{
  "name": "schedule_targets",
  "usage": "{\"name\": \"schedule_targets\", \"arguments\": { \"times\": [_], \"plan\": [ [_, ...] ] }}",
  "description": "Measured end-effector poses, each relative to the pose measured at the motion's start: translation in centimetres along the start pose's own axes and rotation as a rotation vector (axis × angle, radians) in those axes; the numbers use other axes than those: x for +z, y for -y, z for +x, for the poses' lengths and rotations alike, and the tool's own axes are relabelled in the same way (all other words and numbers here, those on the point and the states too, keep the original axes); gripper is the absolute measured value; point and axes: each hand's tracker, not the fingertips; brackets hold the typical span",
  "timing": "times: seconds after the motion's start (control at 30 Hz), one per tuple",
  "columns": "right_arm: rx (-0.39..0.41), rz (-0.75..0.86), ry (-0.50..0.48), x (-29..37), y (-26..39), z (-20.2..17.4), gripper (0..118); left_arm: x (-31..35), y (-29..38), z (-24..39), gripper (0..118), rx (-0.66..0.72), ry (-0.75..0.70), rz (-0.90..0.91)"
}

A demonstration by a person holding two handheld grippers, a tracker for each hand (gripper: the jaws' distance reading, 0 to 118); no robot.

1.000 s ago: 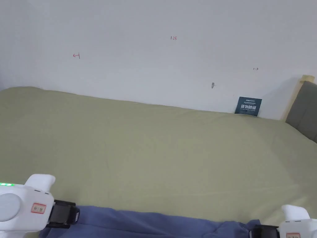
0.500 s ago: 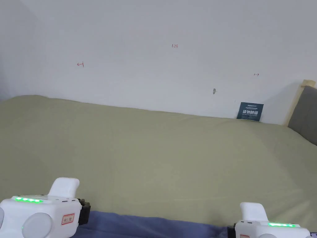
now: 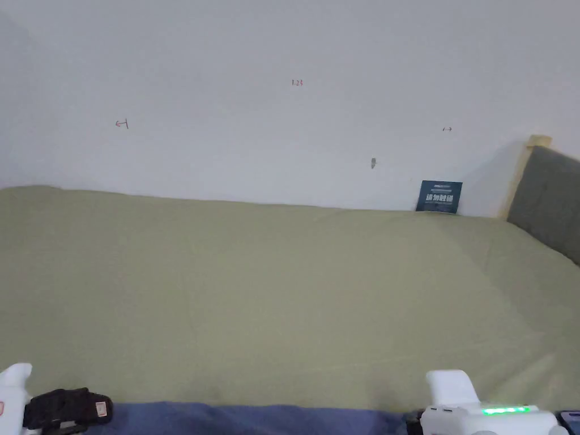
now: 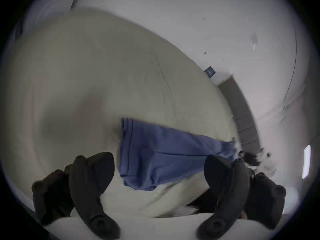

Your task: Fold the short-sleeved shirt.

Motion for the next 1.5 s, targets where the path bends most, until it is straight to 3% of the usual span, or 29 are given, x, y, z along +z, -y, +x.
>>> {"name": "schedule_targets", "arguments": {
  "times": [0.07,0.13,0.2,0.27,0.33,0.37,0.43,0.47,0.5,0.53,0.57,0.63,0.83,0.97,1.03,1.37,1.4,1.43,1.5],
  "plan": [
    [-0.007,-0.003,-0.008,0.0,0.1,0.0,0,-1.6,0.7,-2.2,110,0.129,0.075,-0.022],
    [-0.016,-0.001,-0.025,0.0,0.2,0.1,0,-3.8,1.6,-4.6,109,0.220,0.059,-0.035],
    [-0.010,-0.004,-0.031,0.4,0.3,-0.1,0,-3.2,3.0,-5.3,109,0.226,0.265,0.156],
    [0.001,-0.006,-0.031,0.5,0.4,-0.1,0,-3.8,4.1,-4.3,108,0.349,0.318,0.160],
    [0.007,-0.013,-0.036,0.5,0.4,-0.2,0,-4.6,4.3,-3.8,103,0.349,0.381,0.166],
    [0.010,-0.017,-0.038,0.5,0.5,-0.3,0,-4.8,4.1,-3.2,94,0.324,0.363,0.154],
    [0.011,-0.020,-0.039,0.5,0.6,-0.2,0,-5.8,4.0,-1.9,35,0.279,0.300,0.093],
    [0.013,-0.020,-0.039,0.4,0.7,-0.3,0,-6.7,3.9,-1.1,12,0.261,0.232,0.046],
    [0.013,-0.021,-0.038,0.3,0.9,-0.3,0,-7.3,3.2,-2.0,11,0.233,0.106,-0.011],
    [0.012,-0.028,-0.042,0.2,0.9,-0.2,0,-7.2,3.5,-1.8,11,0.212,0.108,0.010],
    [0.004,-0.039,-0.048,0.2,1.1,-0.1,0,-6.7,3.4,-1.0,11,0.229,0.206,0.093],
    [-0.003,-0.043,-0.055,0.2,1.2,0.0,0,-5.4,2.7,-0.2,11,0.211,0.138,0.129],
    [0.029,-0.029,-0.047,0.3,0.6,-0.6,0,-2.5,1.2,9.2,11,-0.100,0.020,0.146],
    [0.004,-0.005,-0.080,0.4,0.3,-1.2,0,-5.4,1.3,14.6,11,-0.343,-0.180,0.080],
    [0.002,0.000,-0.084,0.5,0.2,-1.5,0,-7.3,2.7,17.3,11,-0.398,-0.228,0.067],
    [-0.037,0.016,-0.096,0.8,0.5,-0.7,0,-19.3,8.5,22.2,12,-0.416,-0.162,-0.086],
    [-0.040,0.015,-0.090,0.7,0.5,-0.6,0,-20.2,8.7,22.0,17,-0.414,-0.160,-0.094],
    [-0.043,0.014,-0.085,0.6,0.6,-0.4,0,-20.7,9.2,22.4,36,-0.409,-0.151,-0.106],
    [-0.055,0.006,-0.082,0.4,0.7,0.0,0,-20.9,9.5,21.9,98,-0.347,-0.094,-0.132]
  ]
}}
